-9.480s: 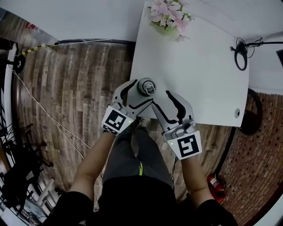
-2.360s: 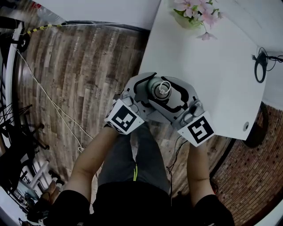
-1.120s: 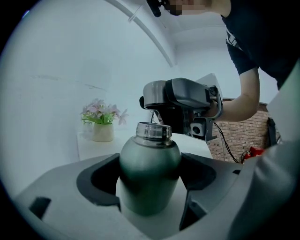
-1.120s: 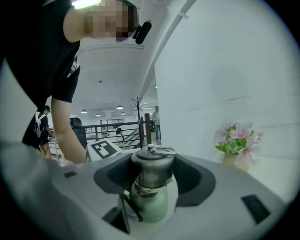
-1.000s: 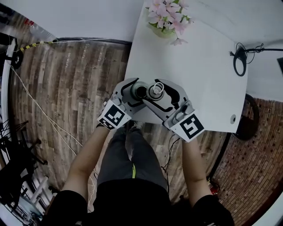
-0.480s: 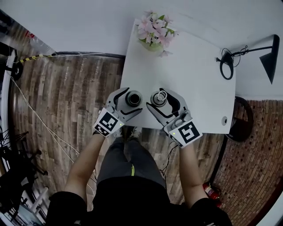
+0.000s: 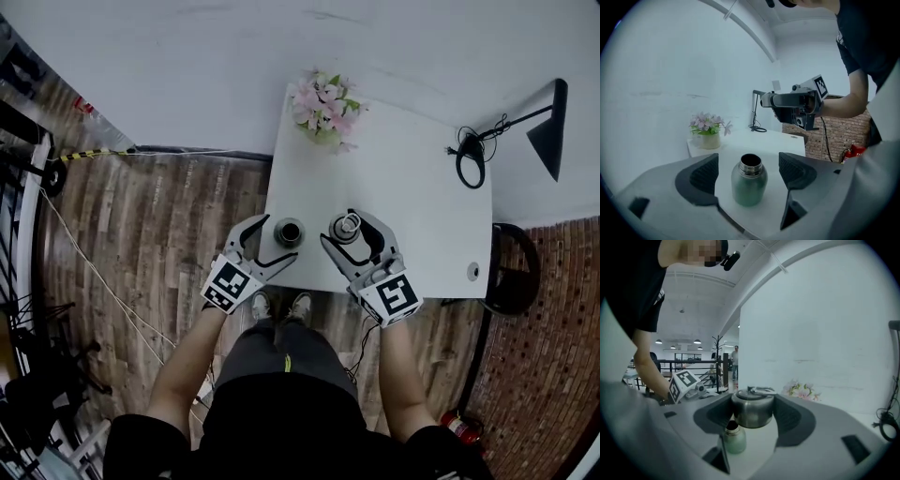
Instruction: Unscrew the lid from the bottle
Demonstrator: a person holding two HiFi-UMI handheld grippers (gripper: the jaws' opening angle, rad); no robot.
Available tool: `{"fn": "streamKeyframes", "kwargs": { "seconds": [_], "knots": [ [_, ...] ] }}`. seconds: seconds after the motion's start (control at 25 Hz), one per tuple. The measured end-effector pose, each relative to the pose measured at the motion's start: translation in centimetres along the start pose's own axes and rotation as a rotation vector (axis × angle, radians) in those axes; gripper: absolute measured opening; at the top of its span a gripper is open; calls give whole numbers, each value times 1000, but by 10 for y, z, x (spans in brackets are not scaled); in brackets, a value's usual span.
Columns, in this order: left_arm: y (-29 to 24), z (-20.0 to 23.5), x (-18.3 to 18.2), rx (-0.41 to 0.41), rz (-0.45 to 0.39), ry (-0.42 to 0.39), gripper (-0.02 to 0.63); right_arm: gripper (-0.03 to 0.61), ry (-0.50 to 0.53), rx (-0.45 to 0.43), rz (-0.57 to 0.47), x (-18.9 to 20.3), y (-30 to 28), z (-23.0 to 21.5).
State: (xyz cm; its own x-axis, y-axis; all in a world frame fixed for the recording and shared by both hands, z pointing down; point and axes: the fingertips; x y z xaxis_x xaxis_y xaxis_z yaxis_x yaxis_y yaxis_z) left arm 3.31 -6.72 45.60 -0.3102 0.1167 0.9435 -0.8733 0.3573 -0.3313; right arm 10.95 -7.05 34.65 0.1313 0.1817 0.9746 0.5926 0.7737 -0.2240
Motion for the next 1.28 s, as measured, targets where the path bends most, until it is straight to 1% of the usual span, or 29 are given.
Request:
{"fn": "streamKeyframes", "kwargs": {
  "seconds": [0.2, 0.32, 0.36, 0.44, 0.48, 0.56, 0.6, 0.68, 0.88, 1.08, 1.28],
  "knots": [
    [20, 9, -8, -48, 20, 17, 388, 270, 20, 40, -11, -17, 12, -2],
    [32, 18, -18, -86, 9, 22, 385, 270, 14, 78, -20, -27, 21, -7],
    [37, 20, -23, -98, 0, 22, 368, 270, 8, 92, -22, -30, 24, -9],
    [45, 23, -33, -104, -18, 20, 180, 270, -3, 114, -29, -35, 27, -11],
    [48, 23, -35, -101, -19, 21, 128, 270, -6, 123, -31, -37, 29, -11],
    [53, 23, -38, -97, -16, 26, 53, 270, -7, 135, -31, -40, 33, -11],
    [55, 24, -41, -103, -19, 29, 47, 270, -8, 140, -31, -42, 35, -11],
    [62, 33, -52, -144, -41, 34, 34, 270, -12, 153, -37, -46, 39, -14],
    [92, 55, -94, -266, -155, 56, 23, 270, -20, 213, -55, -61, 56, -29],
    [123, 62, -140, -344, -266, -3, 23, 270, -43, 279, -92, -76, 78, -49],
    [154, 68, -175, -404, -333, -47, 21, 270, -62, 339, -122, -89, 98, -61]
  ]
}}
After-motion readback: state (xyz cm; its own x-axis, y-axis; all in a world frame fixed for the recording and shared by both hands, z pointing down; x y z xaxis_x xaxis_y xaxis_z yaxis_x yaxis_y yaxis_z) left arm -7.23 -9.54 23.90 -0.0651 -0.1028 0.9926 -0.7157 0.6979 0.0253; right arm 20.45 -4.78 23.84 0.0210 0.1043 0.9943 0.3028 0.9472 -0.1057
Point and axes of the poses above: the fingertips, and each gripper's own axes: y backward along the fingers, z to its left, x out of its underside, and after that the axes turned 3 degrees about -y, right-handed
